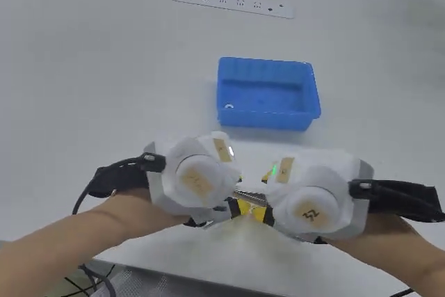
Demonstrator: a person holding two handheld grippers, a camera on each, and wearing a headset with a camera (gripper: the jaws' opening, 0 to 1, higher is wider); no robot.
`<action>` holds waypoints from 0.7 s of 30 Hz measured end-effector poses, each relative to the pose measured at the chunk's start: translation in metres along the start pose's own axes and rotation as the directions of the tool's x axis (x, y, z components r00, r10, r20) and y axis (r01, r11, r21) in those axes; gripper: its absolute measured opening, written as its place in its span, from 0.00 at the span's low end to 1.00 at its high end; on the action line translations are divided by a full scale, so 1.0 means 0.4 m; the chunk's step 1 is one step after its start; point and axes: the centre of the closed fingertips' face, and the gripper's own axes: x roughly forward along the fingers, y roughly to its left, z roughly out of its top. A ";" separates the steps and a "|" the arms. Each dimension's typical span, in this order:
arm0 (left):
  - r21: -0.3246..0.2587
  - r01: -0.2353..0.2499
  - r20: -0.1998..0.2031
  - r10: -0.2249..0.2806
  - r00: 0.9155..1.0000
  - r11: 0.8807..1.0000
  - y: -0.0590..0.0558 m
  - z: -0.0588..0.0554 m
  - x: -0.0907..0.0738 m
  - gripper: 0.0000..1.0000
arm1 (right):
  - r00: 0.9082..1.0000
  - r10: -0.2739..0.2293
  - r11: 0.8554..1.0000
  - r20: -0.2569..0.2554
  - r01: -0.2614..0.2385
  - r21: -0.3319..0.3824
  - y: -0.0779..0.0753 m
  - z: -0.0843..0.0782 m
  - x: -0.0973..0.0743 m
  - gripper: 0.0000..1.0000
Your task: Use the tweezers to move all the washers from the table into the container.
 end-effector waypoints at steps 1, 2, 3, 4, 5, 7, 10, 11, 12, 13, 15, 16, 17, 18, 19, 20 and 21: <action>-0.045 -0.013 0.015 0.014 1.000 0.999 0.002 0.008 -0.015 0.30 | 1.000 -0.010 0.999 0.011 0.010 0.039 -0.002 0.000 -0.020 0.26; -0.095 -0.025 0.035 0.028 0.999 0.995 0.003 0.016 -0.030 0.36 | 0.999 -0.043 0.994 0.026 0.040 0.101 -0.009 -0.004 -0.044 0.28; -0.172 -0.038 0.071 0.051 0.996 0.984 0.008 0.031 -0.051 0.41 | 0.997 -0.072 0.989 0.042 0.065 0.136 -0.017 -0.005 -0.062 0.30; -0.217 -0.050 0.084 0.069 0.994 0.975 0.012 0.037 -0.068 0.45 | 0.994 -0.098 0.981 0.054 0.087 0.176 -0.024 -0.009 -0.079 0.32; -0.261 -0.075 0.101 0.104 0.989 0.963 0.024 0.045 -0.092 0.51 | 0.988 -0.140 0.963 0.059 0.122 0.241 -0.036 -0.018 -0.109 0.34; -0.302 -0.123 0.121 0.166 0.979 0.945 0.045 0.056 -0.127 0.57 | 0.973 -0.214 0.916 0.088 0.169 0.365 -0.055 -0.029 -0.153 0.40; -0.391 -0.209 0.134 0.280 0.951 0.896 0.079 0.060 -0.189 0.66 | 0.950 -0.296 0.844 0.104 0.209 0.495 -0.076 -0.049 -0.202 0.54; -0.409 -0.231 0.132 0.308 0.942 0.883 0.086 0.059 -0.204 0.73 | 0.932 -0.345 0.800 0.109 0.231 0.554 -0.088 -0.060 -0.227 0.62; -0.420 -0.254 0.131 0.335 0.933 0.871 0.093 0.058 -0.217 0.80 | 0.925 -0.363 0.777 0.113 0.233 0.585 -0.092 -0.065 -0.240 0.66; -0.430 -0.281 0.131 0.367 0.921 0.858 0.100 0.057 -0.235 0.84 | 0.902 -0.417 0.723 0.112 0.254 0.643 -0.106 -0.081 -0.268 0.70; -0.460 -0.322 0.123 0.419 0.900 0.827 0.107 0.054 -0.263 0.91 | 0.877 -0.467 0.663 0.112 0.264 0.700 -0.117 -0.098 -0.294 0.75; -0.474 -0.323 0.126 0.426 0.896 0.819 0.103 0.055 -0.273 0.94 | 0.864 -0.492 0.624 0.109 0.262 0.736 -0.121 -0.111 -0.307 0.78; -0.477 -0.328 0.125 0.433 0.893 0.815 0.101 0.054 -0.280 0.97 | 0.860 -0.499 0.614 0.107 0.263 0.744 -0.122 -0.116 -0.312 0.80; -0.482 -0.347 0.123 0.454 0.882 0.805 0.101 0.054 -0.291 0.99 | 0.845 -0.525 0.588 0.101 0.274 0.761 -0.129 -0.127 -0.325 0.81; -0.482 -0.355 0.124 0.464 0.877 0.801 0.100 0.053 -0.298 0.99 | 0.839 -0.536 0.579 0.093 0.285 0.764 -0.130 -0.137 -0.333 0.81; -0.487 -0.362 0.121 0.472 0.874 0.795 0.099 0.051 -0.302 0.99 | 0.839 -0.538 0.575 0.083 0.293 0.764 -0.127 -0.146 -0.338 0.82; -0.496 -0.374 0.110 0.484 0.868 0.783 0.098 0.047 -0.309 0.99 | 0.832 -0.549 0.568 0.076 0.305 0.764 -0.128 -0.152 -0.345 0.85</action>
